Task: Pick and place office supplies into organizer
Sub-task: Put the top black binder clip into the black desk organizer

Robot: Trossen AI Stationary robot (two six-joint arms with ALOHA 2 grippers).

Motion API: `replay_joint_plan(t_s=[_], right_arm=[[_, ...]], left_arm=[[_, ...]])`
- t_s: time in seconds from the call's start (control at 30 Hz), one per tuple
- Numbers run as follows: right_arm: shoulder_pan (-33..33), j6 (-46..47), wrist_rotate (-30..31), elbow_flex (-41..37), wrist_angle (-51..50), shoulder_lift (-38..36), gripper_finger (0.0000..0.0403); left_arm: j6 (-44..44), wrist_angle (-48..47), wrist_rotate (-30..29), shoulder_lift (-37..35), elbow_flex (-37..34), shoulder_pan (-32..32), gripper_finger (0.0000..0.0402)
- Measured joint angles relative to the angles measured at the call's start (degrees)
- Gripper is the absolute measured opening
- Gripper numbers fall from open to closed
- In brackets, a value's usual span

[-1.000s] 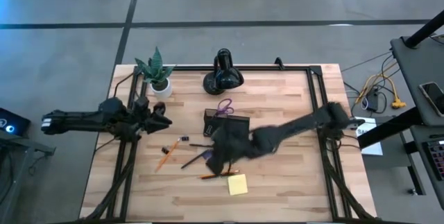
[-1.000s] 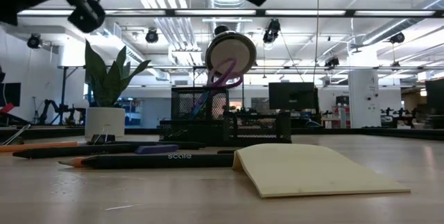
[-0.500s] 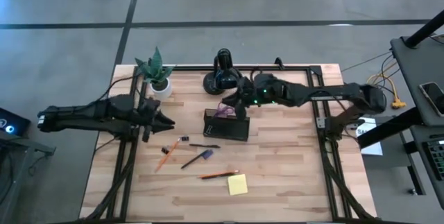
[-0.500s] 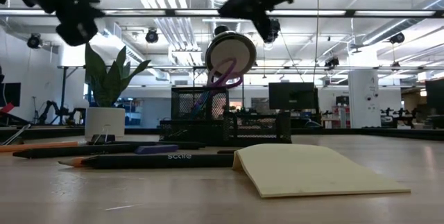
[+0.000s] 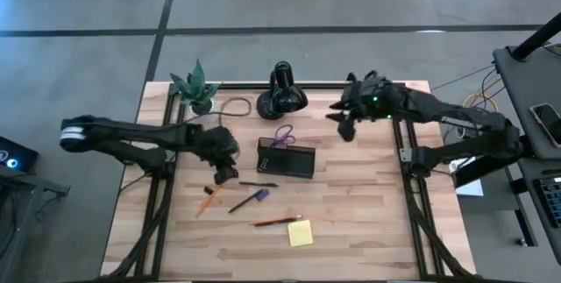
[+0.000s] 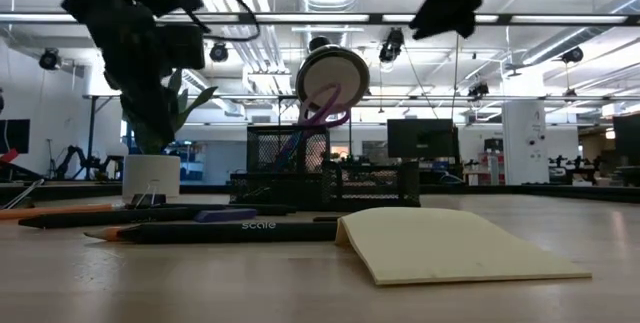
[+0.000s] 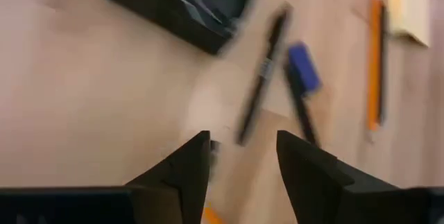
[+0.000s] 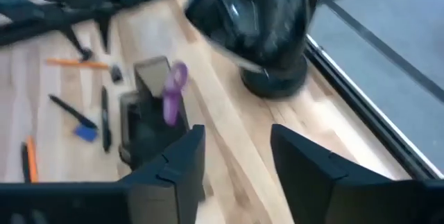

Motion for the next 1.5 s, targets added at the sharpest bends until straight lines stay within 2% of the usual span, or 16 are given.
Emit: replay_joint_plan(t_s=[0.1,0.27,0.47,0.77,1.0,1.27,1.5], right_arm=[[-0.71,-1.4,-0.5,-1.41,-1.03,-2.69,0.0177],[-1.49,-2.37,0.12,-4.95,-1.08,-4.86,0.0187],[-2.18,-1.6,0.0,-7.59,-1.07,-4.56,0.0181],[-2.57,-2.12,3.15,-7.61,-0.62,-3.26,0.0178],[-2.53,-2.0,4.61,-7.61,-0.63,-3.24,0.0176],[-2.51,-1.86,5.24,-7.61,-0.61,-3.24,0.0169],[-2.42,-1.85,5.89,-7.59,-0.6,-3.24,0.0168]], left_arm=[[1.69,0.36,2.13,3.09,1.63,0.04,0.0149],[1.79,-0.37,2.32,4.7,1.29,0.71,0.0142],[4.96,-1.1,-0.92,4.23,0.0,4.12,0.0141],[13.51,-1.87,0.72,9.02,-0.28,5.53,0.0141],[13.81,-2.72,1.35,13.01,-0.11,5.51,0.0141],[13.72,-2.56,2.65,12.55,0.16,5.51,0.014],[13.46,-0.98,4.41,13.76,-0.41,5.5,0.0098]])
